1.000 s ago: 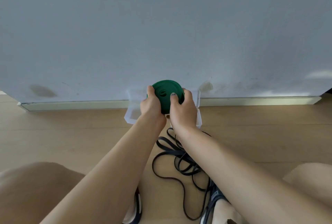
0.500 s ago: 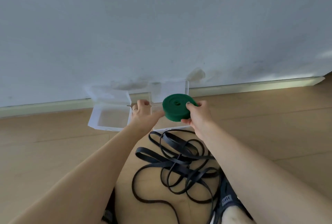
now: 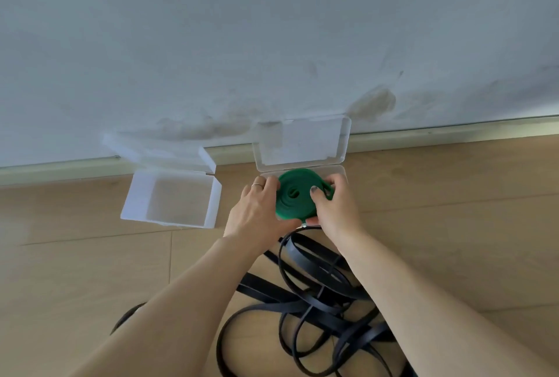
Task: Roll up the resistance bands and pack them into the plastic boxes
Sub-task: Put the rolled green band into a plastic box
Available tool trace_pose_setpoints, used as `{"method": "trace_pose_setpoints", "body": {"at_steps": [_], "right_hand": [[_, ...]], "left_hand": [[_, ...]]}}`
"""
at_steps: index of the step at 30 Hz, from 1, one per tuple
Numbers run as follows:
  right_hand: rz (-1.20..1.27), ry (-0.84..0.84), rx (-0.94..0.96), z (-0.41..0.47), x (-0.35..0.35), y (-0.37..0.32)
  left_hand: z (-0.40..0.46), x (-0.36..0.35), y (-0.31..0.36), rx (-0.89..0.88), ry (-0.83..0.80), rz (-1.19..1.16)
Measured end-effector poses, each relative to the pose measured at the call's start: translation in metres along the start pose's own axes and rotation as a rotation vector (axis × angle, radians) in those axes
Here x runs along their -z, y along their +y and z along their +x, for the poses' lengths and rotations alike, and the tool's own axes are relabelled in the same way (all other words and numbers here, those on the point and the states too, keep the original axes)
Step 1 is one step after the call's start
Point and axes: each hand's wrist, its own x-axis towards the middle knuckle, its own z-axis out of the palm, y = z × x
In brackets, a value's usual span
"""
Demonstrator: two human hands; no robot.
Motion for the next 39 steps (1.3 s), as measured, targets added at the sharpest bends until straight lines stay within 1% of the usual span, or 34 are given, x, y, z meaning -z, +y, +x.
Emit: {"method": "trace_pose_setpoints", "body": {"at_steps": [4,7,9,11,13,15,19,20,23,25,27,29,30,32,34,37,39], "right_hand": [[-0.154,0.043,0.097,0.006,-0.004,0.001],[-0.38,0.073,0.111,0.012,-0.004,0.003],[-0.475,0.078,0.099,0.015,-0.005,0.004],[-0.531,0.058,0.088,0.015,-0.007,0.006],[-0.592,0.029,0.1,0.016,-0.007,0.008],[-0.671,0.011,0.115,0.018,-0.005,0.007],[-0.803,-0.076,0.068,0.017,-0.001,-0.002],[-0.829,-0.086,0.08,0.014,-0.002,-0.004],[-0.916,-0.026,0.203,-0.001,-0.004,-0.005],[-0.983,0.088,0.379,-0.013,0.001,-0.001],[-0.925,0.207,0.537,-0.027,0.01,0.004],[-0.775,0.26,0.569,-0.045,0.015,0.011],[-0.72,0.242,0.551,-0.055,0.015,0.015],[-0.73,0.156,0.51,-0.072,0.013,0.026],[-0.808,-0.009,0.406,-0.084,0.011,0.036],[-0.884,-0.277,0.165,-0.094,0.011,0.037],[-0.827,-0.377,0.094,-0.101,0.013,0.029]], "left_hand": [[0.008,-0.005,0.001,-0.043,0.031,0.102],[0.014,-0.002,0.0,-0.049,-0.007,0.134],[0.016,0.0,-0.004,-0.066,-0.06,0.174],[0.017,0.0,-0.006,-0.122,-0.117,0.254],[0.018,-0.001,-0.006,-0.161,-0.13,0.298],[0.02,-0.002,-0.006,-0.169,-0.134,0.307],[0.019,-0.003,-0.004,-0.161,-0.143,0.345],[0.018,-0.003,-0.003,-0.159,-0.148,0.358],[0.011,0.001,-0.003,-0.177,-0.164,0.401],[0.001,0.005,-0.007,-0.2,-0.111,0.375],[-0.012,0.01,-0.013,-0.216,-0.019,0.28],[-0.027,0.011,-0.019,-0.228,0.025,0.222],[-0.033,0.01,-0.023,-0.218,0.021,0.211],[-0.045,0.007,-0.028,-0.167,-0.002,0.211],[-0.054,0.006,-0.031,-0.107,-0.053,0.238],[-0.067,0.008,-0.029,-0.087,-0.202,0.259],[-0.074,0.012,-0.026,-0.12,-0.304,0.248]]}}
